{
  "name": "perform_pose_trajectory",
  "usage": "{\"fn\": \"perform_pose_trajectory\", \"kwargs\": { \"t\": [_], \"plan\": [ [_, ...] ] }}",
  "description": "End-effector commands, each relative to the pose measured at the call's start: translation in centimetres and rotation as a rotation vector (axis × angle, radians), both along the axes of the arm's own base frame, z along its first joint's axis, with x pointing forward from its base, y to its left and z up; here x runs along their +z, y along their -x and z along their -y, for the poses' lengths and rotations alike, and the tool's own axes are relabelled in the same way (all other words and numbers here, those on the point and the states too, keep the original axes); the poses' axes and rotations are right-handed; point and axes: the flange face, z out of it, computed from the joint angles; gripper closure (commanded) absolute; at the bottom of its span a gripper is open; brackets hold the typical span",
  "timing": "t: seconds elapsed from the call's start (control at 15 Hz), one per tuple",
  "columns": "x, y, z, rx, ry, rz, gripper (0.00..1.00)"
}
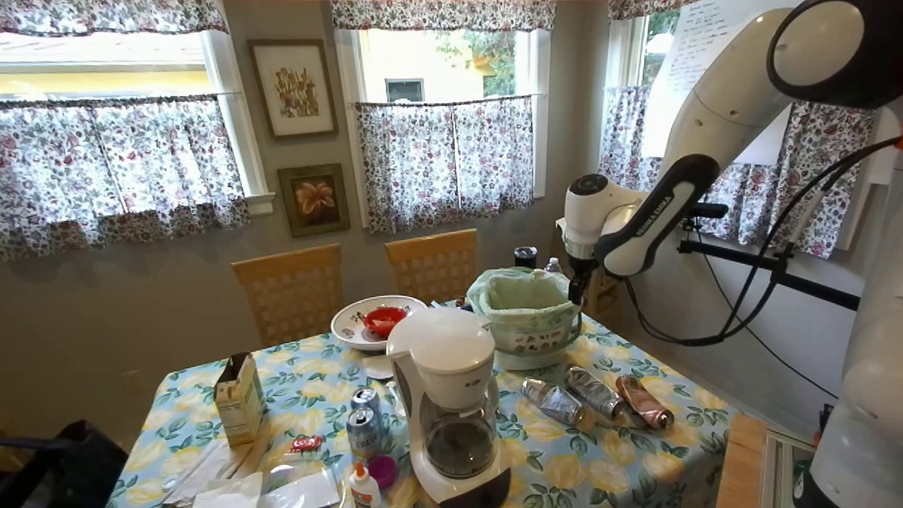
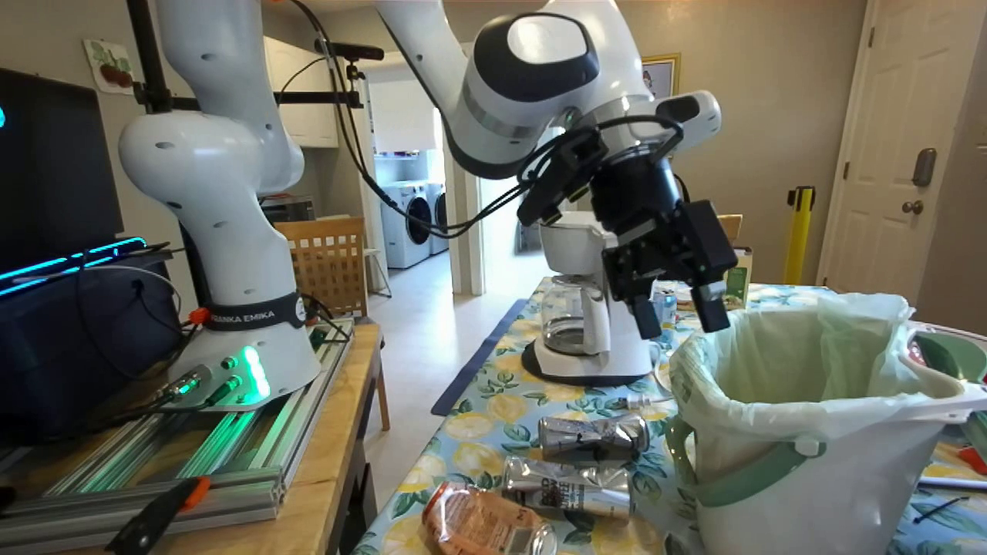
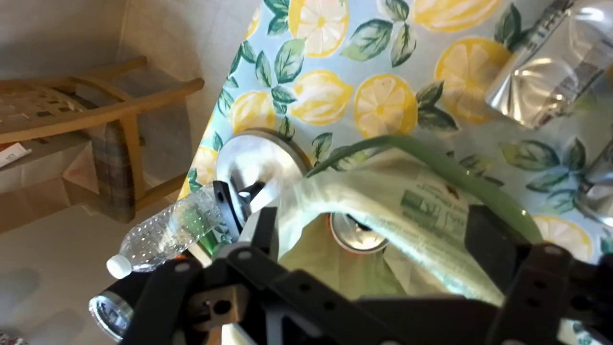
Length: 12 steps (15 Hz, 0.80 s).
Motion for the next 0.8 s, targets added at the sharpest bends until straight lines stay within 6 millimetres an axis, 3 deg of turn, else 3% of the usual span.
{"fn": "perform_pose_trajectory", "kwargs": {
  "t": [0.0,0.33,0.73],
  "plan": [
    [2.1,-3.3,0.8,-0.064,-0.075,0.088,0.00],
    [2.2,-7.7,1.7,-0.147,-0.160,0.140,0.00],
    [-1.1,-10.9,2.7,-0.205,-0.195,0.078,0.00]
  ]
}}
